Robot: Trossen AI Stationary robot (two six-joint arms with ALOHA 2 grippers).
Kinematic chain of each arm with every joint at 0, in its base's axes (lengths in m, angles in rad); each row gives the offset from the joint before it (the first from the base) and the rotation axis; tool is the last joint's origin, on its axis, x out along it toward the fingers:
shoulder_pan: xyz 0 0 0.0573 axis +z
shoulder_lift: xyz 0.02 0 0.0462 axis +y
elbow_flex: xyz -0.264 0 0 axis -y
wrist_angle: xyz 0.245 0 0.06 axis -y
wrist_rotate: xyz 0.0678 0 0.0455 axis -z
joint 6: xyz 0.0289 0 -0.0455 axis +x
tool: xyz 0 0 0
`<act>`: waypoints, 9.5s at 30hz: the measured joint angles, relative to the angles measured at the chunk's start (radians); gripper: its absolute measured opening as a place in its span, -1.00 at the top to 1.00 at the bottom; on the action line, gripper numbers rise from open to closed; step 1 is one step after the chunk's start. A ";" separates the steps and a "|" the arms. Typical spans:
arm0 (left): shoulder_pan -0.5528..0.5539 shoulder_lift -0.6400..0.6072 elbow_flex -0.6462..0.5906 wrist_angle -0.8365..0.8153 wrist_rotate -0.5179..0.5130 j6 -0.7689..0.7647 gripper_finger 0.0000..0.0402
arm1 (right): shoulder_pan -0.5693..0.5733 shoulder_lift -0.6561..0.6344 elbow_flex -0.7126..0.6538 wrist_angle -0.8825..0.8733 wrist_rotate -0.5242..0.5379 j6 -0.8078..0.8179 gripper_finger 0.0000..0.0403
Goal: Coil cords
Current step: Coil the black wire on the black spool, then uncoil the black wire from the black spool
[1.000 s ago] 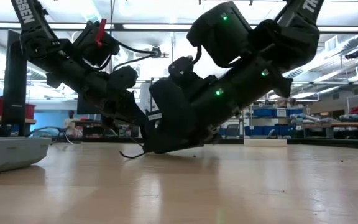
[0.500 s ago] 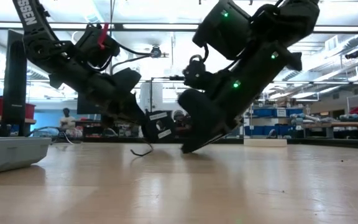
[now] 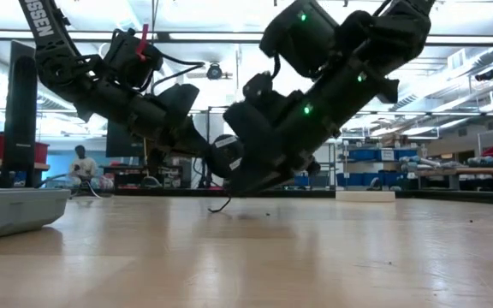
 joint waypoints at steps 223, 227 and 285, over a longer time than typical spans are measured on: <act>0.053 -0.587 -0.239 -0.457 0.205 0.113 0.37 | -0.065 -0.441 -0.661 0.612 -0.027 -0.260 0.99; 0.040 -0.606 -0.319 -0.343 0.177 0.105 0.37 | -0.092 -0.414 -0.797 0.843 0.048 -0.102 0.96; 0.041 -0.592 -0.384 -0.296 -0.103 0.295 0.37 | -0.204 -0.242 -0.377 0.618 -0.076 -0.348 0.89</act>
